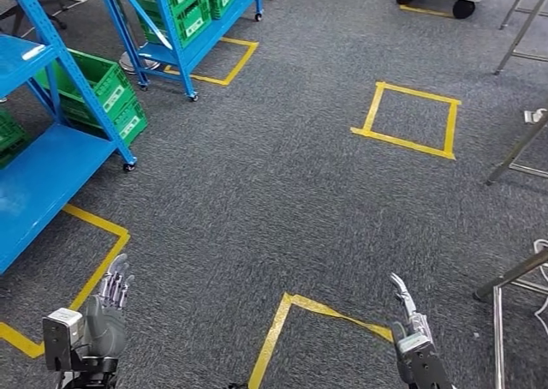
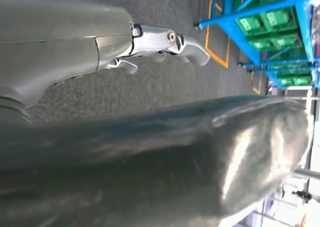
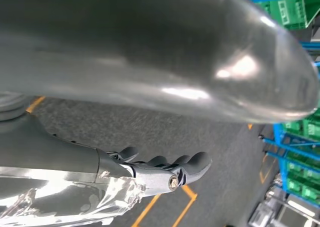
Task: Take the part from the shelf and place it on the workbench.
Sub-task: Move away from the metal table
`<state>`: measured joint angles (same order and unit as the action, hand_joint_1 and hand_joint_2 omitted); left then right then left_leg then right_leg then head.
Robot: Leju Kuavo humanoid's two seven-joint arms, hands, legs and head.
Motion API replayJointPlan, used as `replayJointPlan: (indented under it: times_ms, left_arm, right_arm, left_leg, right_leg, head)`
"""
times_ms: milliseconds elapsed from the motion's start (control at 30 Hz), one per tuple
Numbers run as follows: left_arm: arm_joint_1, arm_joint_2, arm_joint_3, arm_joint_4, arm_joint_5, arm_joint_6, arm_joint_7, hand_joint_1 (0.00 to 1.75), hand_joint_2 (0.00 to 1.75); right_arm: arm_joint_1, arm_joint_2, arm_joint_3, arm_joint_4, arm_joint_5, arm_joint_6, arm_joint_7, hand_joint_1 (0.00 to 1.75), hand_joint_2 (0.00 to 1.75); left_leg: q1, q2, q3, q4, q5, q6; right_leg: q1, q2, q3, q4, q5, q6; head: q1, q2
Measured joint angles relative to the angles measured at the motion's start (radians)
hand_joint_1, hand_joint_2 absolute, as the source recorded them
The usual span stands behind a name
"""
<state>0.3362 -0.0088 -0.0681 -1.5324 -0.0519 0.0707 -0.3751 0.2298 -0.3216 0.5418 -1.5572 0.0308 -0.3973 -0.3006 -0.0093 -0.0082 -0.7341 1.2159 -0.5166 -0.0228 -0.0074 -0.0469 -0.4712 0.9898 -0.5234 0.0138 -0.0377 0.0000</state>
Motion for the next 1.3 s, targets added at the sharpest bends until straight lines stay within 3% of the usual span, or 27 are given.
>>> replayJointPlan:
  times_ms: [67,133,167,200,233,267,333,400,467,500,533,567,633,667,733,800,867,933,967,1000,1033,1067,1100,1167,1233,1300]
  left_arm:
    - [0.000,0.000,-0.002,0.001,0.000,0.001,0.000,0.00,0.00]
    - [-0.001,0.000,-0.005,0.003,0.000,0.001,-0.001,0.00,0.00]
    - [-0.002,0.000,-0.006,0.004,0.000,0.001,-0.002,0.00,0.00]
    - [-0.003,0.000,-0.007,0.004,0.000,0.002,-0.002,0.00,0.00]
    - [-0.003,0.000,-0.007,0.005,0.000,0.002,-0.003,0.00,0.00]
    - [-0.003,0.001,-0.007,0.005,-0.001,0.002,-0.003,0.00,0.00]
    - [-0.006,0.002,-0.006,0.006,-0.001,0.003,-0.004,0.00,0.00]
    - [-0.009,0.003,-0.008,0.007,0.000,0.003,-0.004,0.00,0.00]
    - [-0.009,0.002,-0.010,0.009,0.000,0.003,-0.004,0.00,0.00]
    - [-0.009,0.003,-0.011,0.010,0.000,0.004,-0.004,0.00,0.00]
    - [-0.009,0.003,-0.011,0.010,-0.001,0.006,-0.004,0.00,0.00]
    - [-0.009,0.003,-0.012,0.011,-0.001,0.007,-0.003,0.00,0.00]
    - [-0.010,0.003,-0.013,0.014,-0.002,0.012,-0.001,0.00,0.00]
    - [-0.010,0.003,-0.013,0.016,-0.003,0.016,-0.001,0.00,0.00]
    - [-0.010,0.002,-0.014,0.018,-0.006,0.021,0.000,0.00,0.00]
    - [-0.013,0.003,-0.016,0.018,-0.009,0.024,-0.001,0.00,0.00]
    - [-0.018,0.004,-0.018,0.018,-0.011,0.025,-0.001,0.00,0.00]
    - [-0.020,0.005,-0.018,0.019,-0.012,0.027,-0.001,0.00,0.00]
    - [-0.020,0.005,-0.018,0.020,-0.013,0.027,0.000,0.00,0.00]
    - [-0.019,0.006,-0.019,0.020,-0.014,0.028,0.000,0.00,0.00]
    - [-0.020,0.007,-0.019,0.021,-0.015,0.029,0.000,0.00,0.00]
    - [-0.020,0.007,-0.019,0.021,-0.015,0.030,0.000,0.00,0.00]
    - [-0.021,0.007,-0.020,0.021,-0.016,0.032,0.000,0.00,0.00]
    - [-0.024,0.007,-0.020,0.021,-0.017,0.034,0.000,0.00,0.00]
    - [-0.024,0.007,-0.021,0.022,-0.017,0.035,0.000,0.00,0.00]
    - [-0.023,0.007,-0.021,0.022,-0.017,0.036,0.000,0.00,0.00]
  right_arm:
    - [-0.001,0.000,-0.002,0.000,0.001,0.000,0.001,0.00,0.00]
    - [0.001,0.000,-0.002,0.000,0.001,-0.001,0.002,0.00,0.00]
    - [0.001,0.000,-0.003,-0.001,0.002,-0.001,0.003,0.00,0.00]
    - [0.000,0.000,-0.004,-0.002,0.003,-0.002,0.003,0.00,0.00]
    - [-0.002,0.000,-0.004,-0.002,0.004,-0.002,0.003,0.00,0.00]
    - [-0.005,0.000,-0.004,-0.003,0.005,-0.003,0.003,0.00,0.00]
    - [-0.005,0.001,-0.003,-0.003,0.005,-0.004,0.004,0.00,0.00]
    - [0.001,0.001,-0.003,-0.002,0.005,-0.004,0.004,0.00,0.00]
    - [0.004,0.001,-0.003,-0.002,0.005,-0.004,0.005,0.00,0.00]
    - [0.003,0.001,-0.003,-0.002,0.005,-0.005,0.005,0.00,0.00]
    - [0.003,0.001,-0.004,-0.002,0.005,-0.005,0.005,0.00,0.00]
    - [0.006,0.001,-0.004,-0.001,0.006,-0.006,0.005,0.00,0.00]
    - [0.007,0.001,-0.003,0.001,0.006,-0.007,0.008,0.00,0.00]
    - [0.007,0.001,-0.003,0.002,0.006,-0.007,0.010,0.00,0.00]
    - [0.003,0.001,-0.004,0.000,0.007,-0.008,0.010,0.00,0.00]
    - [0.000,0.001,-0.005,-0.002,0.008,-0.008,0.010,0.00,0.00]
    - [0.001,0.001,-0.005,-0.003,0.009,-0.008,0.010,0.00,0.00]
    - [0.002,0.001,-0.004,-0.003,0.009,-0.007,0.010,0.00,0.00]
    - [0.001,0.001,-0.004,-0.003,0.008,-0.007,0.010,0.00,0.00]
    - [0.000,0.001,-0.005,-0.003,0.009,-0.007,0.011,0.00,0.00]
    - [0.000,0.001,-0.005,-0.003,0.009,-0.007,0.011,0.00,0.00]
    - [0.000,0.001,-0.005,-0.003,0.009,-0.007,0.011,0.00,0.00]
    - [0.000,0.001,-0.005,-0.003,0.009,-0.007,0.011,0.00,0.00]
    - [0.001,0.001,-0.005,-0.003,0.010,-0.007,0.011,0.00,0.00]
    - [0.000,0.001,-0.006,-0.004,0.011,-0.008,0.012,0.00,0.00]
    - [-0.002,0.001,-0.007,-0.005,0.013,-0.008,0.011,0.00,0.00]
  left_leg:
    - [-0.003,0.042,0.022,-0.114,0.095,0.009]
    - [-0.010,0.090,0.041,-0.190,0.154,0.019]
    - [-0.012,0.096,0.046,-0.206,0.156,0.021]
    - [-0.012,0.083,0.056,-0.207,0.142,0.025]
    - [-0.011,0.066,0.071,-0.212,0.134,0.031]
    - [-0.010,0.051,0.088,-0.214,0.126,0.038]
    - [-0.008,0.023,0.125,-0.215,0.104,0.051]
    - [-0.008,-0.006,0.159,-0.214,0.077,0.055]
    - [-0.007,-0.039,0.198,-0.214,0.049,0.055]
    - [-0.006,-0.056,0.221,-0.214,0.032,0.053]
    - [-0.004,-0.072,0.245,-0.214,0.013,0.051]
    - [-0.002,-0.087,0.266,-0.212,-0.005,0.046]
    - [0.003,-0.113,0.282,-0.207,-0.032,0.034]
    - [0.005,-0.121,0.278,-0.205,-0.037,0.029]
    - [0.008,-0.119,0.262,-0.198,-0.033,0.021]
    - [0.003,-0.071,0.224,-0.141,-0.021,0.012]
    - [-0.004,-0.020,0.142,-0.027,-0.045,0.010]
    - [-0.006,-0.010,0.055,0.064,-0.082,0.009]
    - [-0.007,-0.009,0.029,0.071,-0.073,0.008]
    - [-0.007,-0.006,0.020,0.047,-0.039,0.007]
    - [-0.007,0.002,0.028,-0.004,0.013,0.007]
    - [-0.009,0.024,0.046,-0.069,0.070,0.009]
    - [-0.012,0.050,0.064,-0.130,0.102,0.011]
    - [-0.018,0.086,0.085,-0.199,0.124,0.018]
    - [-0.015,0.067,0.092,-0.210,0.120,0.026]
    - [-0.008,0.039,0.100,-0.215,0.121,0.035]
  right_leg:
    - [0.002,-0.026,0.037,-0.001,-0.033,0.005]
    - [0.007,-0.049,0.070,-0.012,-0.071,0.013]
    - [0.008,-0.059,0.091,-0.015,-0.080,0.019]
    - [0.006,-0.066,0.109,-0.018,-0.083,0.026]
    - [0.002,-0.064,0.121,-0.009,-0.080,0.032]
    - [-0.001,-0.046,0.115,0.027,-0.068,0.037]
    - [-0.005,0.007,0.042,0.155,-0.069,0.039]
    - [-0.005,0.039,-0.066,0.276,-0.127,0.039]
    - [-0.003,0.045,-0.139,0.288,-0.195,0.037]
    - [-0.003,0.049,-0.157,0.256,-0.196,0.036]
    - [-0.003,0.058,-0.169,0.206,-0.158,0.037]
    - [-0.004,0.076,-0.177,0.155,-0.075,0.041]
    - [-0.003,0.105,-0.182,0.091,0.064,0.039]
    - [-0.001,0.109,-0.183,0.084,0.100,0.035]
    - [0.002,0.091,-0.176,0.079,0.096,0.024]
    - [0.001,0.072,-0.158,0.059,0.090,0.016]
    - [0.002,0.051,-0.134,0.038,0.082,0.007]
    - [0.004,0.029,-0.114,0.029,0.068,-0.002]
    - [0.004,0.018,-0.103,0.028,0.060,-0.004]
    - [0.004,0.007,-0.090,0.028,0.050,-0.005]
    - [0.004,-0.003,-0.076,0.027,0.040,-0.005]
    - [0.005,-0.013,-0.065,0.026,0.030,-0.004]
    - [0.008,-0.022,-0.052,0.027,0.019,-0.001]
    - [0.017,-0.043,-0.037,0.027,-0.002,0.006]
    - [0.023,-0.067,-0.025,0.023,-0.019,0.014]
    - [0.021,-0.043,-0.024,0.045,-0.044,0.023]
  head:
    - [0.000,0.000]
    - [0.002,0.000]
    - [0.004,0.000]
    - [0.007,0.000]
    - [0.009,0.000]
    - [0.009,0.000]
    - [0.011,0.000]
    - [0.014,0.000]
    - [0.017,0.000]
    - [0.018,0.000]
    - [0.018,0.000]
    - [0.020,0.000]
    - [0.025,-0.001]
    - [0.027,-0.001]
    - [0.027,-0.001]
    - [0.025,-0.001]
    - [0.024,-0.001]
    - [0.024,-0.001]
    - [0.024,-0.001]
    - [0.023,-0.001]
    - [0.023,-0.001]
    - [0.023,-0.001]
    - [0.023,-0.001]
    - [0.021,-0.001]
    - [0.020,0.000]
    - [0.025,0.000]
